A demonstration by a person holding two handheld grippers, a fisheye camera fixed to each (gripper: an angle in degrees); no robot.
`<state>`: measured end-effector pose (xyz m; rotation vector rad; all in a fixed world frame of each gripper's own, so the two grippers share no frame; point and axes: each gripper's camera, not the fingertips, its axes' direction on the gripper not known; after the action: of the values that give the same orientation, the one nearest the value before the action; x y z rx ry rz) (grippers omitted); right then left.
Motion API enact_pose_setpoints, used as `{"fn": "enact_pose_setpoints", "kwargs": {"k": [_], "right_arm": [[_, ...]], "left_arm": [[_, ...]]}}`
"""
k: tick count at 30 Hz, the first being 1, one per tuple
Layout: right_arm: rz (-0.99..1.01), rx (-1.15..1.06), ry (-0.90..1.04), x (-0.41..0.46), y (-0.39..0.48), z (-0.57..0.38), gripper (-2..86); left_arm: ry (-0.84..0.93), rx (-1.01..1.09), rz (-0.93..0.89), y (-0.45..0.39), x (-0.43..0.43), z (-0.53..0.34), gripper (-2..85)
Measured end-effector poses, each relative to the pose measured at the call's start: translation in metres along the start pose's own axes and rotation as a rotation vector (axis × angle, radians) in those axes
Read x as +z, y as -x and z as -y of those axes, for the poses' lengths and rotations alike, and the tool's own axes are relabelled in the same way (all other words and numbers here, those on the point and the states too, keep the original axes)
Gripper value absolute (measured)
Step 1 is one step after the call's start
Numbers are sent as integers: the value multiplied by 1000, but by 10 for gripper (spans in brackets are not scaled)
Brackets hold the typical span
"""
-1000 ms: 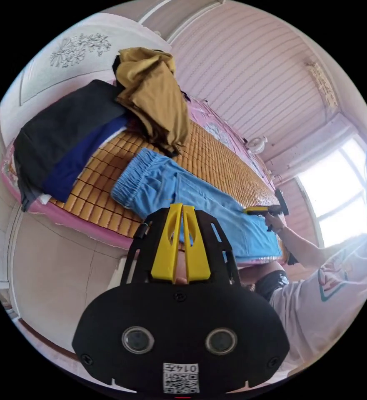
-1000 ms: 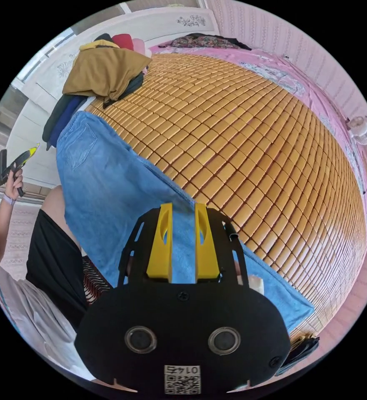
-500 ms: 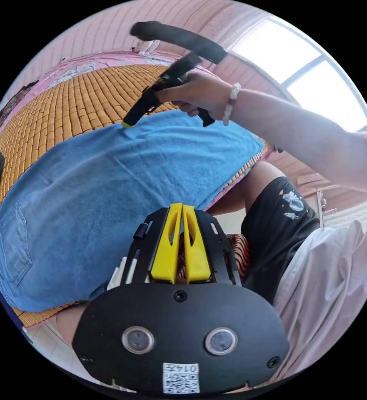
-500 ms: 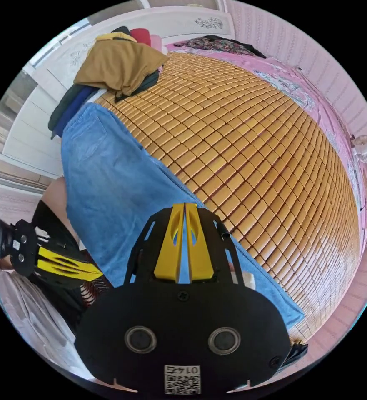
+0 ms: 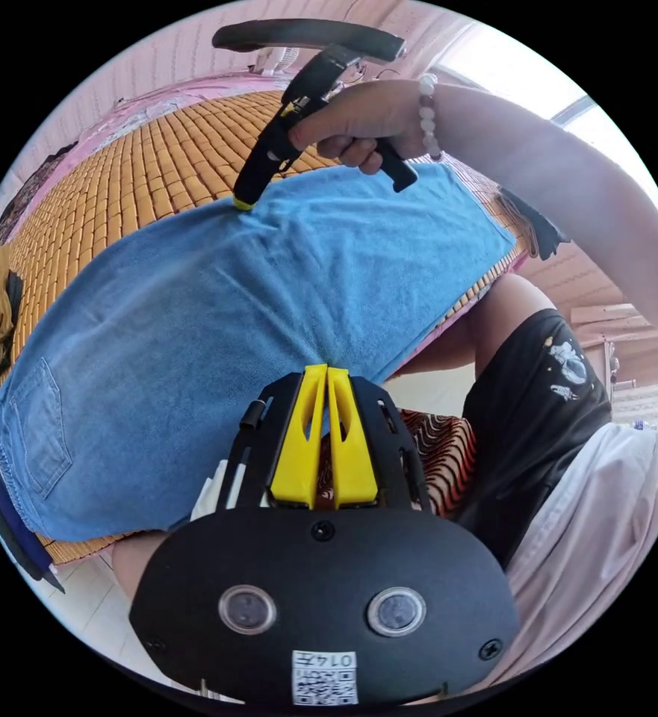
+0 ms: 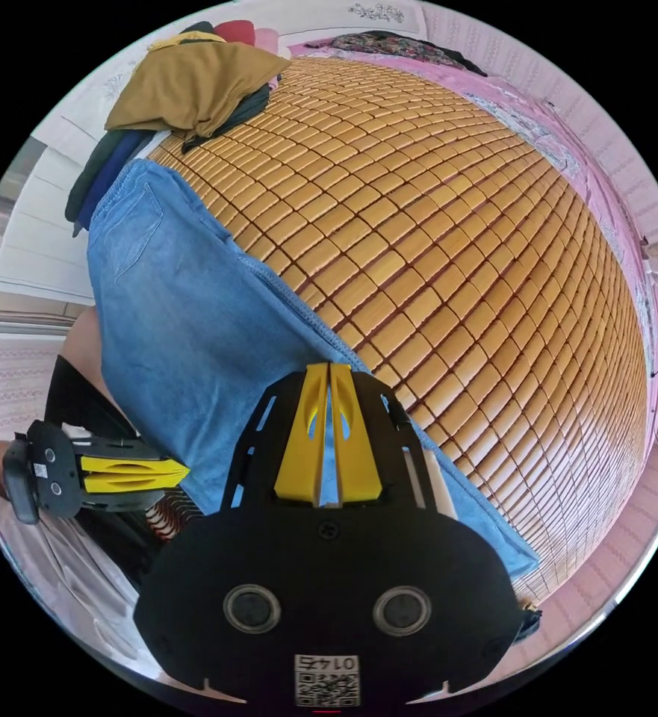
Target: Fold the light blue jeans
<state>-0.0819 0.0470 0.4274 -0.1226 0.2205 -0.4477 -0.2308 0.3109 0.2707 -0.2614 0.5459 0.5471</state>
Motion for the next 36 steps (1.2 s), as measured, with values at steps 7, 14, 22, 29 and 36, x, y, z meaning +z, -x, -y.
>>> {"fn": "enact_pose_setpoints", "kwargs": {"k": [7, 14, 22, 29, 36], "right_arm": [[-104, -12, -7, 17, 0, -25, -9], [35, 58, -121, 32, -34, -73, -9], [-95, 446, -286, 11, -87, -293, 2], [-66, 1017, -315, 29, -166, -504, 171], [-171, 1125, -214, 73, -171, -531, 111]], "left_arm": [[54, 35, 6, -18, 13, 11, -10], [37, 9, -37, -18, 15, 17, -10], [-95, -144, 44, 13, -29, -1, -10], [-142, -372, 118, 60, -46, -18, -10], [-33, -487, 192, 87, -26, -27, -10]]}}
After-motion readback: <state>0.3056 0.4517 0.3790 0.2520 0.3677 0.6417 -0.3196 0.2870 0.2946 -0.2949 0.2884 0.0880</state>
